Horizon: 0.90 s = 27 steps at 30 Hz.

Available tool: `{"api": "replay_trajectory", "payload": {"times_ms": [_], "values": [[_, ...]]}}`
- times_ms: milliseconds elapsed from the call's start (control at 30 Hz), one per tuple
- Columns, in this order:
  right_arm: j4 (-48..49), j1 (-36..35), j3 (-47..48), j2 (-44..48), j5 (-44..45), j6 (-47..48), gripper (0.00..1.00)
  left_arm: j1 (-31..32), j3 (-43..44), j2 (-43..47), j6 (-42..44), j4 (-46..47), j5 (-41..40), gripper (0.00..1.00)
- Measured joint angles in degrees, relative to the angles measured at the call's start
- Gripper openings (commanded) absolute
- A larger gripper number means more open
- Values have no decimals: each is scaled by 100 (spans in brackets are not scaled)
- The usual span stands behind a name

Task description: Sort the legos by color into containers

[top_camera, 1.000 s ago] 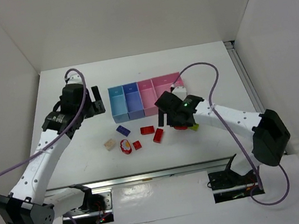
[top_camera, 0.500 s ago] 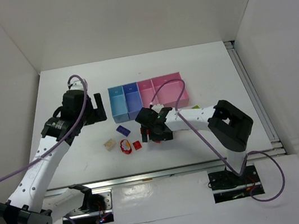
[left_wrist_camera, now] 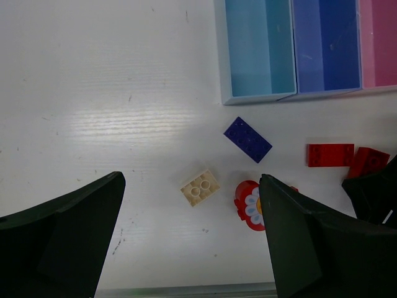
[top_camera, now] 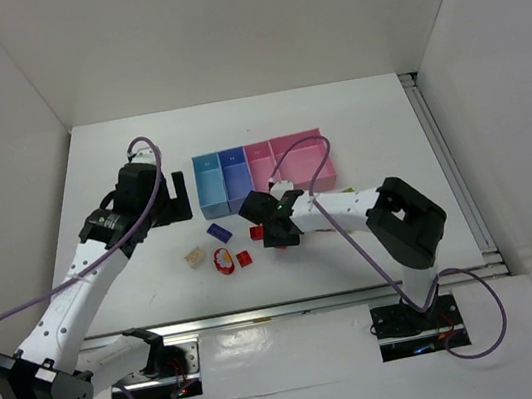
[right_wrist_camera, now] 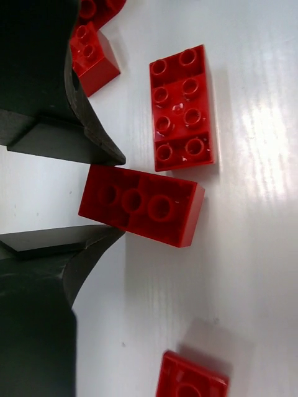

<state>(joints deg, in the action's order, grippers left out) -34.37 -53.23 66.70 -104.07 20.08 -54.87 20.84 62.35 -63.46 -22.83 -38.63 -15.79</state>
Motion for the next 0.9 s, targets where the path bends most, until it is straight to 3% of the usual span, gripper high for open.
{"api": "replay_trajectory", "payload": {"times_ms": [33, 333, 467, 633, 733, 767, 800, 833, 900], "values": [[-33, -2, 35, 7, 87, 0, 39, 0, 0, -4, 0, 0, 0, 100], [-975, 208, 643, 850, 702, 221, 39, 0, 20, -66, -37, -28, -9, 100], [-828, 1202, 1069, 1130, 697, 748, 39, 9, 201, -428, -315, -245, -44, 100], [-553, 2376, 1812, 634, 627, 1414, 41, 286, 186, -619, -750, -560, -13, 100], [-326, 2684, 2262, 55, 505, 1655, 49, 487, 96, -553, -944, -616, 94, 99], [-278, 2743, 2387, -133, 439, 1698, 56, 555, 33, -522, -1051, -629, 125, 99], [-227, 2793, 2503, -313, 382, 1738, 75, 612, -37, -490, -1088, -638, 166, 99], [-192, 2837, 2583, -459, 319, 1751, 82, 686, -120, -459, -1176, -656, 201, 97], [-162, 2894, 2719, -693, 236, 1882, 85, 839, -291, -424, -1255, -680, 313, 96]]}}
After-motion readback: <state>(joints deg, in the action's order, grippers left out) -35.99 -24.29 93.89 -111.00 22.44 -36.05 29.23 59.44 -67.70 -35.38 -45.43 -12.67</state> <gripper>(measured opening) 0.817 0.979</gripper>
